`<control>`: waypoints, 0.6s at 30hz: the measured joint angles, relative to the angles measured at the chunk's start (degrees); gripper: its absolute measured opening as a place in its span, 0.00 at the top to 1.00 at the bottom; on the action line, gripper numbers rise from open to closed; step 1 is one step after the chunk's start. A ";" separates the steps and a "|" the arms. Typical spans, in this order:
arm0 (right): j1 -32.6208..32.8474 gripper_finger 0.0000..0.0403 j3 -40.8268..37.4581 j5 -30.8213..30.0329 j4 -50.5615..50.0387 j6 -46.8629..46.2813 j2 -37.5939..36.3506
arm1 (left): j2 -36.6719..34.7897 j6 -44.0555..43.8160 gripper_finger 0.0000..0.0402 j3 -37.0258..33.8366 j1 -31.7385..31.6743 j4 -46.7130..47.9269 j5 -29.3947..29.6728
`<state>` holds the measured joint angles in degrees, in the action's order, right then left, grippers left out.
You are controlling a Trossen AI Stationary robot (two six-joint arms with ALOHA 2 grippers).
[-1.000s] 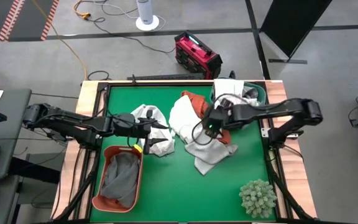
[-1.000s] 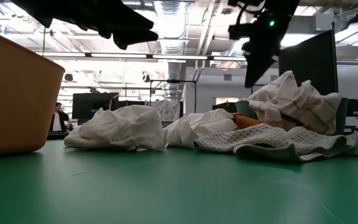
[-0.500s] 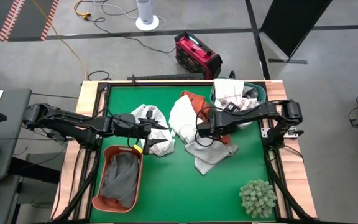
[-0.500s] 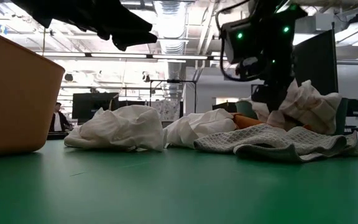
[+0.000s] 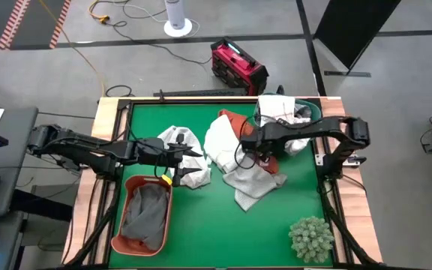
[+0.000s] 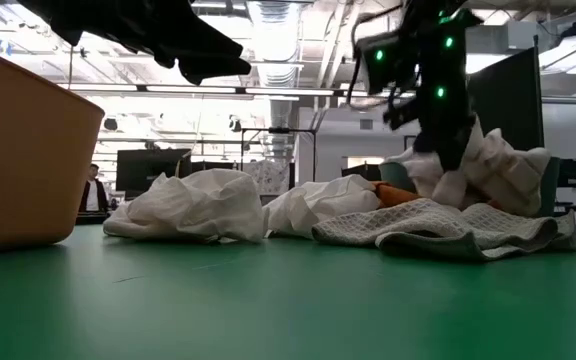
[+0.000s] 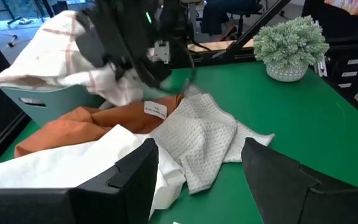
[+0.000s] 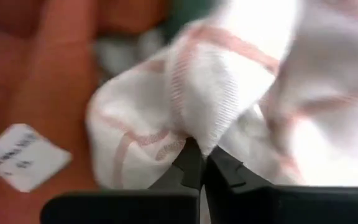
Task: Sort towels by color in basket
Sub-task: Put the white patterned towel into the green bin
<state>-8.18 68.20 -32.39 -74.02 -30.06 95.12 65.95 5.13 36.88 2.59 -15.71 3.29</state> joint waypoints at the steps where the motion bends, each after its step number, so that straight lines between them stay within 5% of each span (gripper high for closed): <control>1: -0.32 0.93 0.71 -0.82 -1.52 0.08 -1.45 | 0.00 0.14 0.45 0.00 0.02 0.00 0.00; 12: -7.13 0.95 8.70 -15.39 -11.50 1.18 -18.79 | 0.00 0.19 0.45 0.00 0.01 0.00 0.02; 18: -15.45 0.95 7.98 -13.38 -10.59 3.85 -20.53 | 0.00 0.13 0.45 0.00 0.02 -0.11 0.02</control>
<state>-23.63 76.18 -45.76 -84.62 -26.21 74.59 65.95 5.26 36.88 2.61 -15.81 3.31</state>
